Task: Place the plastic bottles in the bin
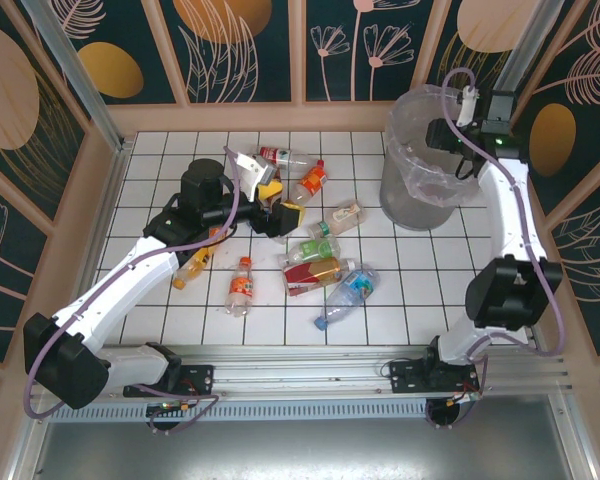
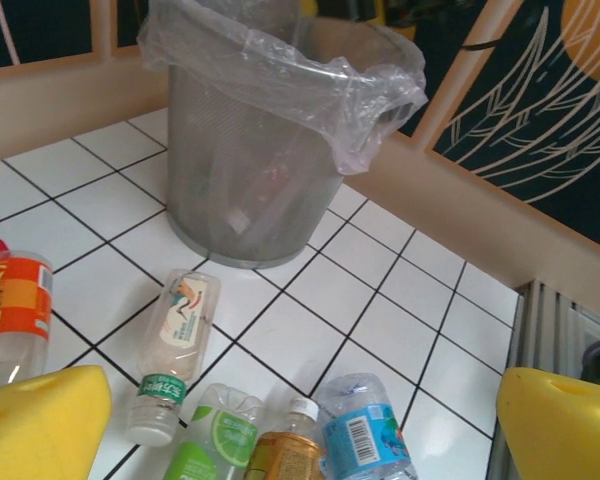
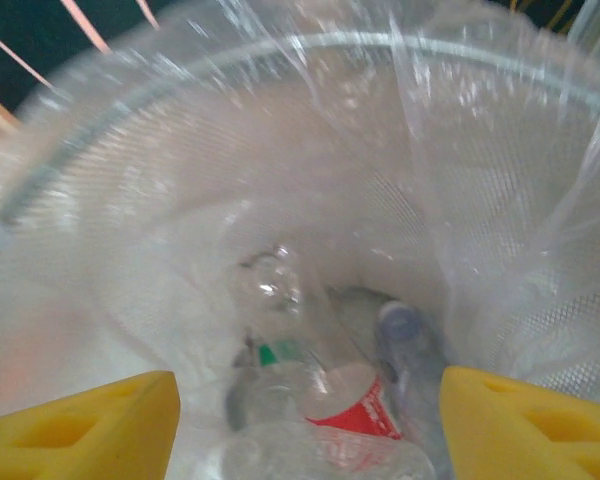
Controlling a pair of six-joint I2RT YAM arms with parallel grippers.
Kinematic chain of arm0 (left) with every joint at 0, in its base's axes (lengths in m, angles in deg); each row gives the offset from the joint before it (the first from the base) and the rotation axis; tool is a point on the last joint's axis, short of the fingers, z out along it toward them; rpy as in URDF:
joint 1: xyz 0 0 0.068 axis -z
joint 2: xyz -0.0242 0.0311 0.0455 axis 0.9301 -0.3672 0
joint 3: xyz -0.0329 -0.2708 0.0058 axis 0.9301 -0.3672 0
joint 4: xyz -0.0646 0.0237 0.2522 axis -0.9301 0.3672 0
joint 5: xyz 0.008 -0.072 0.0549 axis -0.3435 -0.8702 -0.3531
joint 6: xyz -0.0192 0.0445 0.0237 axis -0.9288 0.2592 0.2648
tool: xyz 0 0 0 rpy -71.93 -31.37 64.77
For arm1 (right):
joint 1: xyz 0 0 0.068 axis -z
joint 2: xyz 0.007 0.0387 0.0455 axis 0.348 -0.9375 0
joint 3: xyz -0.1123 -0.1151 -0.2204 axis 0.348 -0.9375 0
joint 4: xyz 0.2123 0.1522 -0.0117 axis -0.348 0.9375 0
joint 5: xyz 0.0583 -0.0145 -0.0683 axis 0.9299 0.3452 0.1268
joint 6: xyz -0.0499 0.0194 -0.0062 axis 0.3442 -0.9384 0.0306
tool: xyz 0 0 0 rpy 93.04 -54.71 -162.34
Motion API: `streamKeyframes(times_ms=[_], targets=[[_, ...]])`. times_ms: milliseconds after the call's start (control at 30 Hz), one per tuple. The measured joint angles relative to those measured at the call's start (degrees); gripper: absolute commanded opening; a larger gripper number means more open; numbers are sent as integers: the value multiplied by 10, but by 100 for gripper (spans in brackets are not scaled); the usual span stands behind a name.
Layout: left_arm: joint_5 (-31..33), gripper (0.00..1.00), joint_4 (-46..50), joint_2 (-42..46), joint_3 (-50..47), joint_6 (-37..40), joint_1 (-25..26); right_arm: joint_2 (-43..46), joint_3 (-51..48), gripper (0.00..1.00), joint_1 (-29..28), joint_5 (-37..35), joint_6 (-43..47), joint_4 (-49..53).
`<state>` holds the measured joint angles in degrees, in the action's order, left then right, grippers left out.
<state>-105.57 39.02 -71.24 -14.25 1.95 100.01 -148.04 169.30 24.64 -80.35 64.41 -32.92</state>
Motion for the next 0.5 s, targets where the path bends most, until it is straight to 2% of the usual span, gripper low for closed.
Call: streamKeyframes(times_ms=[200, 333, 500], targets=[[56, 99, 20, -16, 0, -13, 0, 94, -64, 67, -2, 54, -38, -41], [103, 94, 44, -26, 0, -27, 0, 162, -131, 68, -15, 103, -60, -65], [184, 95, 104, -63, 11, -54, 0, 241, -193, 68, -87, 132, -81, -76]])
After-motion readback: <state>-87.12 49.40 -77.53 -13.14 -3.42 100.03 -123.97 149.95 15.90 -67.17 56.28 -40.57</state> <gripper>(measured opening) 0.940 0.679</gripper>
